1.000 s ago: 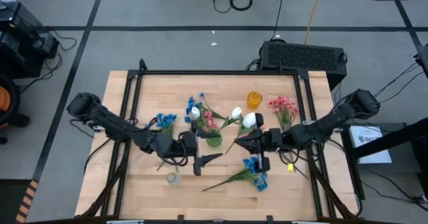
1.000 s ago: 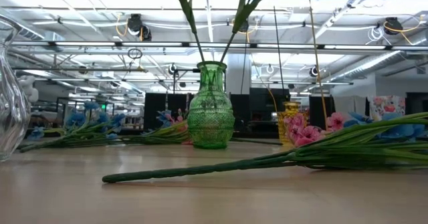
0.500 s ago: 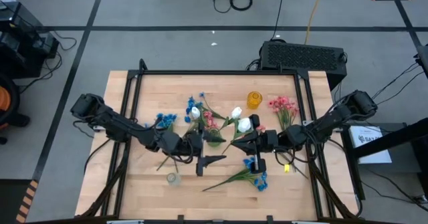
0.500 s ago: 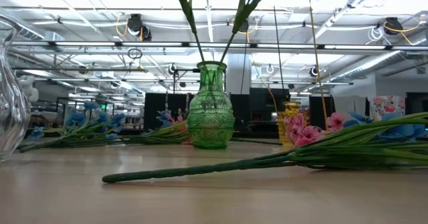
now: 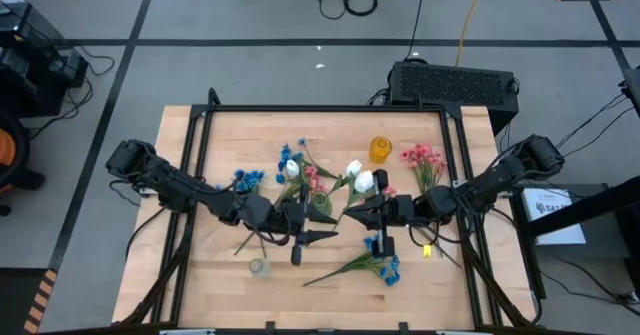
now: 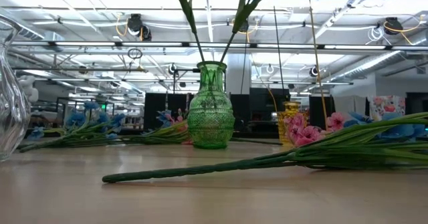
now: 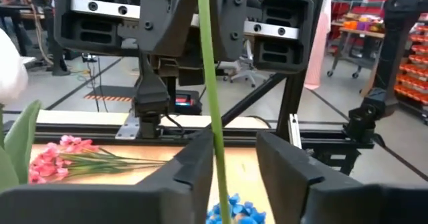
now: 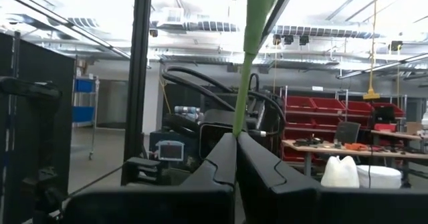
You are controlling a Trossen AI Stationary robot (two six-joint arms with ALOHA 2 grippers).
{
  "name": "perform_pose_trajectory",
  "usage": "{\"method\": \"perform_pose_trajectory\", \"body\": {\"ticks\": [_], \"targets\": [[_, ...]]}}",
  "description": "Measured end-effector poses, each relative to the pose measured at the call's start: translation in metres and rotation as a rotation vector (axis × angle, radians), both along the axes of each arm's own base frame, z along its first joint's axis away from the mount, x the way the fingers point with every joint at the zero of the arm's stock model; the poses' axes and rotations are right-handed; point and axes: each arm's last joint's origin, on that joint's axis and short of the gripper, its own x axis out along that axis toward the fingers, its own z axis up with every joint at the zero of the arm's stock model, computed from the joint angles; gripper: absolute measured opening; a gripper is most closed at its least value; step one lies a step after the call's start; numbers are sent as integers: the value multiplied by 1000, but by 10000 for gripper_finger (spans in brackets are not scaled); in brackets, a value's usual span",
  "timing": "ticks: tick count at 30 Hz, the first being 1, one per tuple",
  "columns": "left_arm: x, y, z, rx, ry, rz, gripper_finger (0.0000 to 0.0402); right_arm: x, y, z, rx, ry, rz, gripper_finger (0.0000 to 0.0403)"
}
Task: Sort flowers into vase by color
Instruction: Put the white flower into the green vase
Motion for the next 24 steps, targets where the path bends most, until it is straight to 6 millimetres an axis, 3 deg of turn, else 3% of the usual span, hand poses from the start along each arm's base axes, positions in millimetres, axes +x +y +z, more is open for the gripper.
{"method": "perform_pose_trajectory", "body": {"ticks": [13,20,24], "targets": [[1,3,0,0,-1,45,9,0,0,0,-2,-1,-1,0],[1,3,0,3,4,46,5,1,0,-1,-1,14,2,1],[1,4,-3,18,25,47,5,1,1,-2,4,24,5,25]]}}
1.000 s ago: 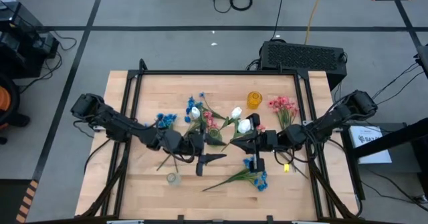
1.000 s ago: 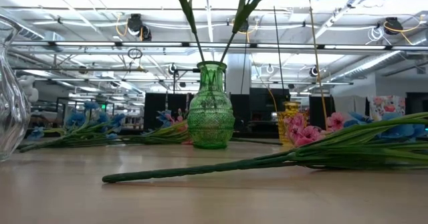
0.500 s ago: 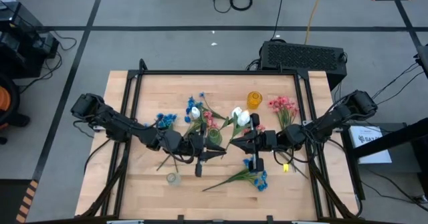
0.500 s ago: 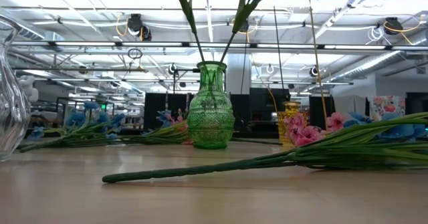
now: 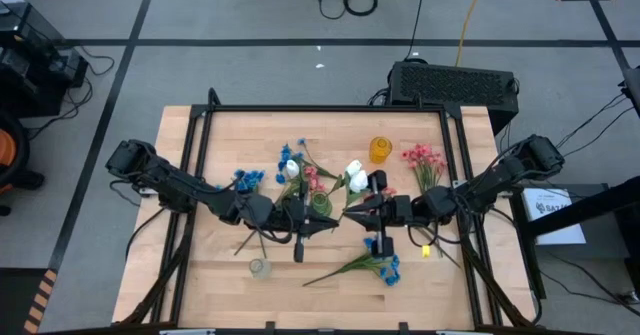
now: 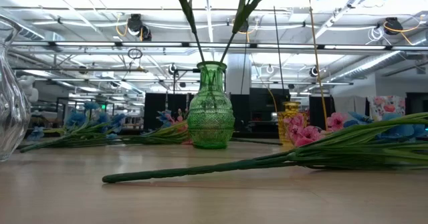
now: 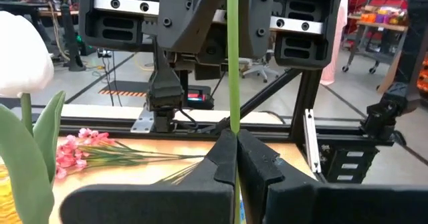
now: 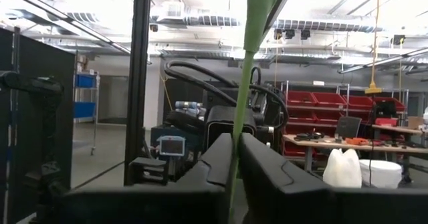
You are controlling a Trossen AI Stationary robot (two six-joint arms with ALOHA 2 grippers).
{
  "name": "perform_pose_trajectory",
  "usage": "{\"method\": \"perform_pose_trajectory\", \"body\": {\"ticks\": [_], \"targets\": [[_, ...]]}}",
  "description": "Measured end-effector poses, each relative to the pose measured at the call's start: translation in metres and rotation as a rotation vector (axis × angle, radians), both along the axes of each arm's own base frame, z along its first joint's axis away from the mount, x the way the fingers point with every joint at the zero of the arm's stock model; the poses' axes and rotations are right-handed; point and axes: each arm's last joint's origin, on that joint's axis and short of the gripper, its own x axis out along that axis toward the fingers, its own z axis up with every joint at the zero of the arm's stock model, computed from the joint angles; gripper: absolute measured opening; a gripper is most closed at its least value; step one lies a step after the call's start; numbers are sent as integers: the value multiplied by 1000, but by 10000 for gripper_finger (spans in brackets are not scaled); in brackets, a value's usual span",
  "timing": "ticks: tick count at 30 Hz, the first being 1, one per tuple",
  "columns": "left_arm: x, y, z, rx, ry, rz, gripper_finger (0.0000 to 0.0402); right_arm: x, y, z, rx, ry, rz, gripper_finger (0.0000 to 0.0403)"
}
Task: Sort flowers into vase by color
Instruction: Put the white flower into the green vase
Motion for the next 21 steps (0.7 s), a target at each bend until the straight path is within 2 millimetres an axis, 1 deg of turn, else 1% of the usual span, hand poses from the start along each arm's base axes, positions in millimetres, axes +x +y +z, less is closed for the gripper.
{"method": "perform_pose_trajectory", "body": {"ticks": [8,12,14,16,21], "targets": [[0,1,-2,55,22,0,4,0,0,0,20,0,8,125],[0,1,-5,65,47,0,4,-3,-1,5,16,-23,5,151],[0,1,-6,67,55,0,4,-5,-2,8,19,-32,5,151],[0,2,-6,67,55,2,3,-7,-2,10,24,-38,6,143],[0,2,-5,66,51,4,3,-7,-2,10,34,-22,13,100]]}}
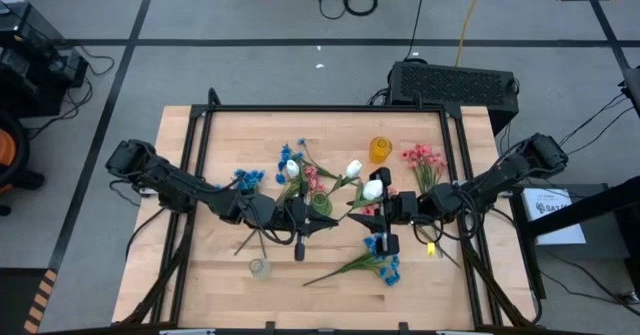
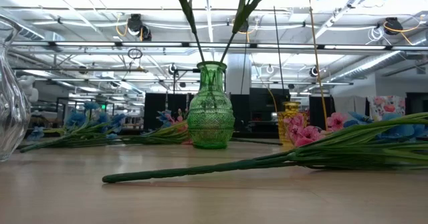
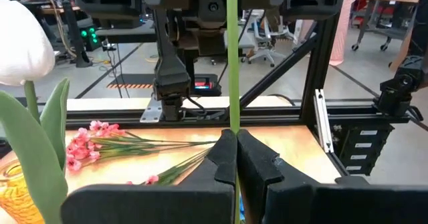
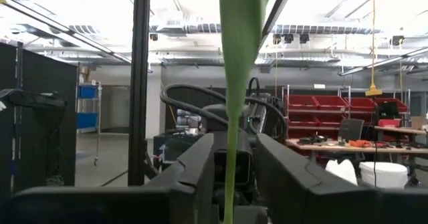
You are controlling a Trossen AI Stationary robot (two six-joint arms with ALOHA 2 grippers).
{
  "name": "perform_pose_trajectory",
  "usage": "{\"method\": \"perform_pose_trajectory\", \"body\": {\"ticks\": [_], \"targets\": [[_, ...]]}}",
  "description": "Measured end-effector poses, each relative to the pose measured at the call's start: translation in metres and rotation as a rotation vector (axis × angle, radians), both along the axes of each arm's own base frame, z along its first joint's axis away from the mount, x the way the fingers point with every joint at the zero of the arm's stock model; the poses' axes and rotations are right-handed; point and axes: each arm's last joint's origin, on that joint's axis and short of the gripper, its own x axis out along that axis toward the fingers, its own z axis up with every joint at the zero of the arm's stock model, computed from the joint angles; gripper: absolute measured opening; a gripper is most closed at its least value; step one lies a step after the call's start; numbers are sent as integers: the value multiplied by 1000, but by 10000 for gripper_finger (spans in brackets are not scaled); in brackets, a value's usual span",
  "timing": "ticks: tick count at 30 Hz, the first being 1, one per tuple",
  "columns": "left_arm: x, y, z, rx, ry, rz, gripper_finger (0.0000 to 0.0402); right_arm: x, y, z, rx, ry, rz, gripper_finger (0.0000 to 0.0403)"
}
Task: Sort flowers into vase by color
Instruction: Put the white flower into the green vase
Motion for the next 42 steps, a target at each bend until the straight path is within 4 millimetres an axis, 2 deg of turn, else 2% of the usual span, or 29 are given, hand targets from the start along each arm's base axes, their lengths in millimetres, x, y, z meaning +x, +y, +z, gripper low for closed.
{"method": "perform_pose_trajectory", "body": {"ticks": [7,9,14,17,21,24,27,34,42], "targets": [[0,0,0,0,1,0,3,1,0,-2,0,21,4,19],[0,0,0,0,1,2,5,1,0,-2,0,21,4,7],[0,0,0,-12,2,6,8,1,0,-2,6,21,6,3],[-1,0,0,-55,13,-1,29,1,0,-2,-1,23,3,3],[-13,1,9,-129,78,-32,109,1,0,-2,0,19,2,1],[-30,2,18,-133,132,26,176,0,0,-1,0,13,1,1],[-47,2,27,-117,177,40,213,0,0,0,-11,2,-6,1],[-73,-7,46,-121,159,-1,219,9,-1,-12,-221,42,-94,0],[-81,-9,42,-59,202,67,219,26,-17,-28,-293,79,-133,0]]}}
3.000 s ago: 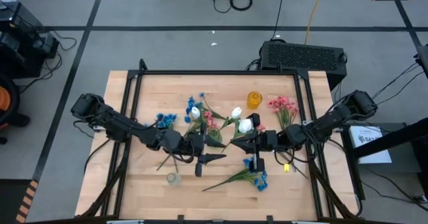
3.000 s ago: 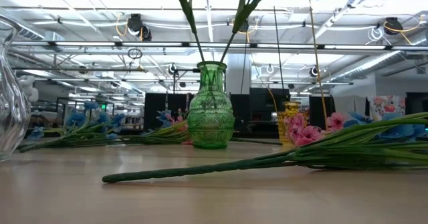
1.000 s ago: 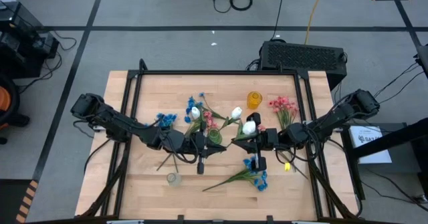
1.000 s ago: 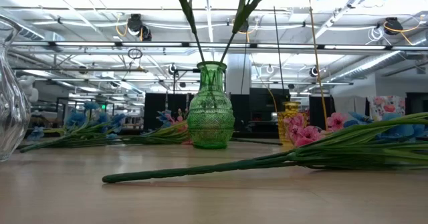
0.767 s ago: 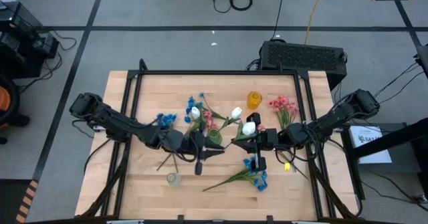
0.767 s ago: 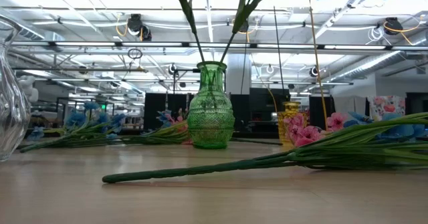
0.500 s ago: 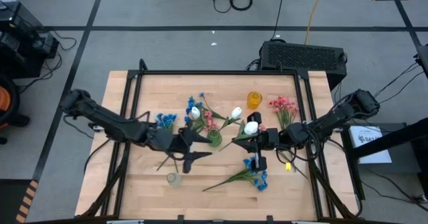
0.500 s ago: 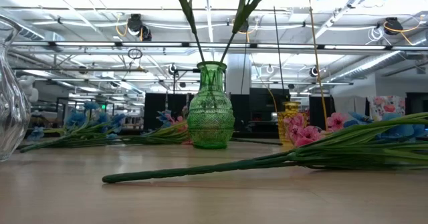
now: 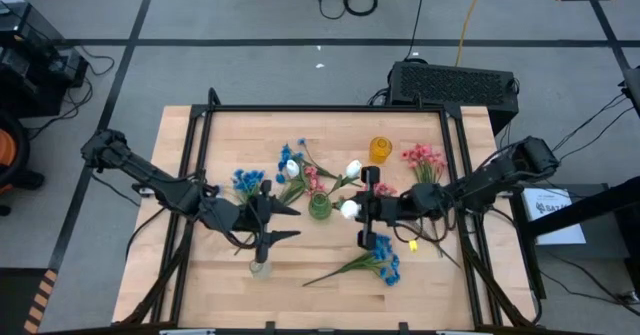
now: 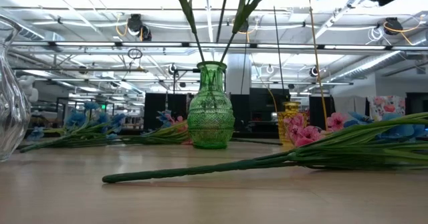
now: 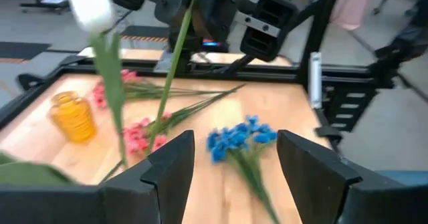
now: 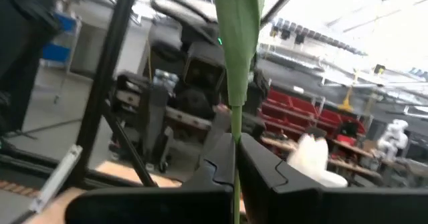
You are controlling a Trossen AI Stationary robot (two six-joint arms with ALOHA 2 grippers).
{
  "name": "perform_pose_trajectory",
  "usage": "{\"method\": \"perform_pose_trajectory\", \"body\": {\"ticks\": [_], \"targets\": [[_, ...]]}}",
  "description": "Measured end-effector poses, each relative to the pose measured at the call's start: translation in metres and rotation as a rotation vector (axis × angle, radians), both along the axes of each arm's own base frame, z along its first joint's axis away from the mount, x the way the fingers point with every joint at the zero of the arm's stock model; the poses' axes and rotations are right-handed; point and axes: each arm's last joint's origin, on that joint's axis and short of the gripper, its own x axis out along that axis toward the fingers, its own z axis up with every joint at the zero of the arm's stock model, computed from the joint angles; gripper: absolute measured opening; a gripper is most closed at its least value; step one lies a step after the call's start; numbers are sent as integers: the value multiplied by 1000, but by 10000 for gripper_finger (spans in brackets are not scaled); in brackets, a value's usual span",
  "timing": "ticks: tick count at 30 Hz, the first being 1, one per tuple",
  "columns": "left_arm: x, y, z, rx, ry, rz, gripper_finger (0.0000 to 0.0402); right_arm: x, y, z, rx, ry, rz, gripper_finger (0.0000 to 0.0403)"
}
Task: Sort flowers into vase by color
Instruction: Put the white flower into the green vase
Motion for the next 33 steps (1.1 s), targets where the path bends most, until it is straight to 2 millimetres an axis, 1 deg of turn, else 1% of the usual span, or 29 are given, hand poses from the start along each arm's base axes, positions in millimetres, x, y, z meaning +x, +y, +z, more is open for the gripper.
{"method": "perform_pose_trajectory", "body": {"ticks": [8,12,16,24,33], "targets": [[-1,2,-3,9,26,64,219,13,-9,-17,-24,53,-39,0],[-1,3,-4,16,36,66,219,14,-11,-18,-31,60,-44,0],[-1,3,-4,19,32,79,219,15,-15,-19,-44,66,6,0],[-1,4,-4,23,26,93,219,18,-23,-23,-47,105,-13,0],[-1,4,-3,30,23,112,219,20,-32,-27,-56,142,30,0]]}}
